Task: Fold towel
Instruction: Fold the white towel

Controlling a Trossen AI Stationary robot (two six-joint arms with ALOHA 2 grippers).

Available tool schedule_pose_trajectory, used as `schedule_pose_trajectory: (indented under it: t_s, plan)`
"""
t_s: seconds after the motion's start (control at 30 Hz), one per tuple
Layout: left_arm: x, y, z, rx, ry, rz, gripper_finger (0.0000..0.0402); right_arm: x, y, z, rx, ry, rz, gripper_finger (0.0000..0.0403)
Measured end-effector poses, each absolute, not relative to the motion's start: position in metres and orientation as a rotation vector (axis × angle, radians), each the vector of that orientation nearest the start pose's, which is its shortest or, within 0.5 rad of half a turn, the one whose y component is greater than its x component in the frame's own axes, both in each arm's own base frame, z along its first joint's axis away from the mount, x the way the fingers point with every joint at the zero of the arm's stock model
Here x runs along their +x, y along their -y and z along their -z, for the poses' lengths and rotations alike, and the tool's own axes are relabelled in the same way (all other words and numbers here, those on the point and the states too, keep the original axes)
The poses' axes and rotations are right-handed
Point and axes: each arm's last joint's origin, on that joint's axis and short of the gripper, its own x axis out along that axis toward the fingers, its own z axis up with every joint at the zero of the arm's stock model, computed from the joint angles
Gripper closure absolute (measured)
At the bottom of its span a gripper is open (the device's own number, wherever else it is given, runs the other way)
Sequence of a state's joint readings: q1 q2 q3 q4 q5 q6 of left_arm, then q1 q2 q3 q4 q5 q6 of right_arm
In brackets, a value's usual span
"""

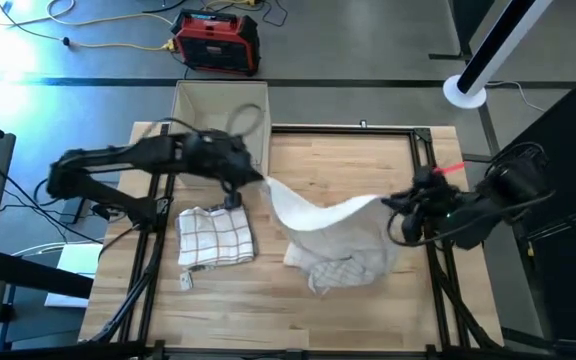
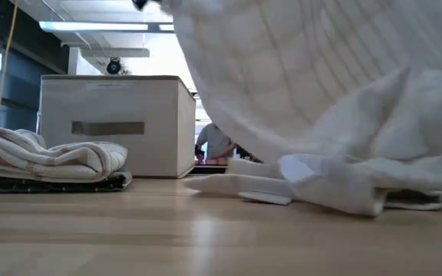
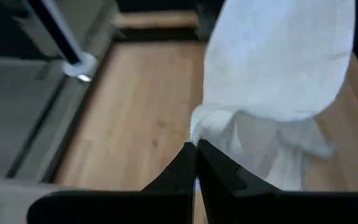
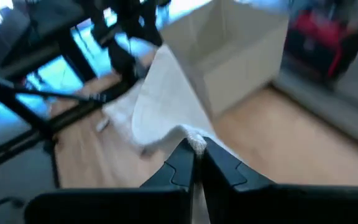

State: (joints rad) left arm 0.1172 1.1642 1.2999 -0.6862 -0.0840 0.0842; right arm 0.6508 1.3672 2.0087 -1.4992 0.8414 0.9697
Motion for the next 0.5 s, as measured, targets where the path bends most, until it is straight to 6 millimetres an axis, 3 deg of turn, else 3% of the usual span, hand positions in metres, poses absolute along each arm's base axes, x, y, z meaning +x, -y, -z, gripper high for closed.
schedule_pose_trajectory:
  t_s: [0.23, 0.5]
  plan:
    - [0.209, -0.042, -0.431, -0.028, -0.391, -0.369, 0.0401, 0.141, -0.078, -0.525, 0.175, -0.360, 0.430, 0.0399]
    - [0.205, -0.053, -0.478, -0.124, -0.048, -0.437, 0.0402, 0.121, -0.060, -0.551, -0.054, -0.268, 0.507, 0.0399]
